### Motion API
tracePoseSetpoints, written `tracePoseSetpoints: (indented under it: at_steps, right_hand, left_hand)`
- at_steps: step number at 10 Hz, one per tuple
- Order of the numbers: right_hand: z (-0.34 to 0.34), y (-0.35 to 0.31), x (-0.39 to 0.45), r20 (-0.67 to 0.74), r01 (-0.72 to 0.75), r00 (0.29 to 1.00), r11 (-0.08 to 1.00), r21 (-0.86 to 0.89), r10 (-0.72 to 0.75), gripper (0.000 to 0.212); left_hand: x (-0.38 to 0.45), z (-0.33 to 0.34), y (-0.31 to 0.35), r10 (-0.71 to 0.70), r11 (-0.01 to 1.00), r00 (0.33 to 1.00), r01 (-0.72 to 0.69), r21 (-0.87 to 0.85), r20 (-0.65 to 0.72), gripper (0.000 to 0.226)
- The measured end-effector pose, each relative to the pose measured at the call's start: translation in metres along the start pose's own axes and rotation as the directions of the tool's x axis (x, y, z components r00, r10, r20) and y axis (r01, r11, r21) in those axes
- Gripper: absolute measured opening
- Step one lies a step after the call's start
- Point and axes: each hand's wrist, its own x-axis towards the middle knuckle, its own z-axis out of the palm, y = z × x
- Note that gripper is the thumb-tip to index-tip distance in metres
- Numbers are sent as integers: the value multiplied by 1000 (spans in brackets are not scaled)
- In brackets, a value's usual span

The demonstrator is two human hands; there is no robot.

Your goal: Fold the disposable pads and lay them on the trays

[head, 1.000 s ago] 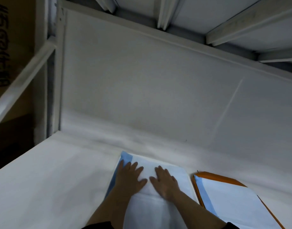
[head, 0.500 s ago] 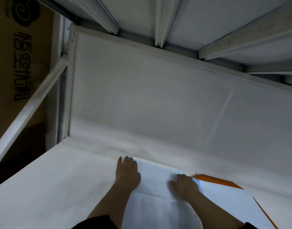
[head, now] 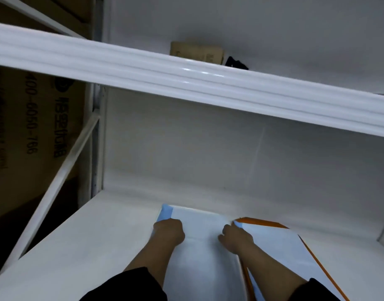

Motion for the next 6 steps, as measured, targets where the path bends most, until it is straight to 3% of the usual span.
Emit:
tracePoseSetpoints:
  at_steps: [2, 3, 4, 6]
  right_hand:
    - [-5, 15, -54, 6, -13, 1000, 998, 68, 12, 38]
    - [-4, 27, -81, -2, -33, 999, 993, 112, 34, 20]
    - [-4, 43, -112, -11, -69, 997, 983, 168, 72, 16]
    - [-12, 82, -161, -69, -61, 994, 964, 258, 81, 19]
  left_hand:
    - [-60, 1, 23, 13, 1000, 999, -14, -6, -40, 35]
    - [-86, 4, 35, 14, 1000, 999, -15, -22, -44, 35]
    - [-112, 8, 47, 6, 999, 999, -9, -46, -48, 34]
    - [-141, 20, 63, -6, 962, 999, -7, -273, -44, 25]
